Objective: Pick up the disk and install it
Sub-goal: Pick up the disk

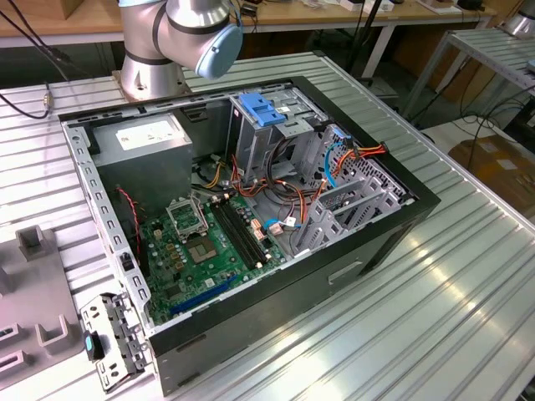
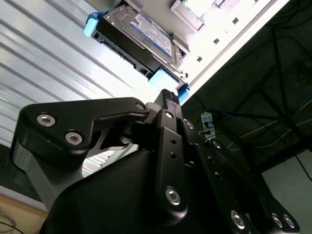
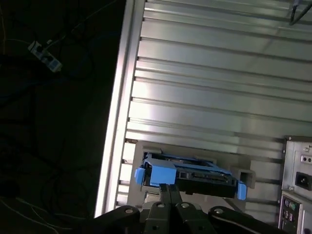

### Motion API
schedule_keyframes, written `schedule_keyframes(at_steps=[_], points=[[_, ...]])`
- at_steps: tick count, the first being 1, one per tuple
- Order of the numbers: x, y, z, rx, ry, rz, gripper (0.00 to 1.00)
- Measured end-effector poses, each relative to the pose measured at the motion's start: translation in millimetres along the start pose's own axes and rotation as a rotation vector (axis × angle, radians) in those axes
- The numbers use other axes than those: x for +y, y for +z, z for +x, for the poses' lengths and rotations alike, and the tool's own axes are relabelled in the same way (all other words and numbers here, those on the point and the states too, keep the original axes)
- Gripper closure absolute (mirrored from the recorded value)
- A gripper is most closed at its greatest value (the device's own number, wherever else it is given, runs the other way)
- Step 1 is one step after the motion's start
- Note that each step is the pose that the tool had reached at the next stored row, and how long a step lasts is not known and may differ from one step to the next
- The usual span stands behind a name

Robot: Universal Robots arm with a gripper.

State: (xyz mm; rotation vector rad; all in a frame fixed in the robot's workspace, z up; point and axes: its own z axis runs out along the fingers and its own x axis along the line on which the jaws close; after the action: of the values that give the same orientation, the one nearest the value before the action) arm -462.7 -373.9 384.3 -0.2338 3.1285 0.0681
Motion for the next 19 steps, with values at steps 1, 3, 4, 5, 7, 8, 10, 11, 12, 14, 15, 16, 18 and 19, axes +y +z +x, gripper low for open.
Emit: schedule_keyframes(at_steps=[1,3,4,5,7,8,10,11,12,14,15,16,18,19], points=[[0.0,0.0,0.0,0.0005,-0.012,-0.0001,0.89],[0.0,0.0,0.0,0.0017,-0.038,-0.0003,0.89],[0.0,0.0,0.0,0.0021,-0.051,-0.0004,0.89],[0.0,0.0,0.0,0.0026,-0.062,-0.0004,0.89],[0.0,0.0,0.0,0.0043,-0.099,-0.0007,0.89],[0.0,0.0,0.0,0.0051,-0.118,-0.0008,0.89],[0.0,0.0,0.0,0.0064,-0.148,-0.001,0.89],[0.0,0.0,0.0,0.0068,-0.158,-0.0011,0.89],[0.0,0.0,0.0,0.0073,-0.169,-0.0012,0.89],[0.0,0.0,0.0,0.0082,-0.192,-0.0013,0.89],[0.0,0.0,0.0,0.0089,-0.207,-0.0014,0.89],[0.0,0.0,0.0,0.0098,-0.228,-0.0016,0.89],[0.0,0.0,0.0,0.0115,-0.267,-0.0018,0.89],[0.0,0.0,0.0,0.0122,-0.284,-0.002,0.89]])
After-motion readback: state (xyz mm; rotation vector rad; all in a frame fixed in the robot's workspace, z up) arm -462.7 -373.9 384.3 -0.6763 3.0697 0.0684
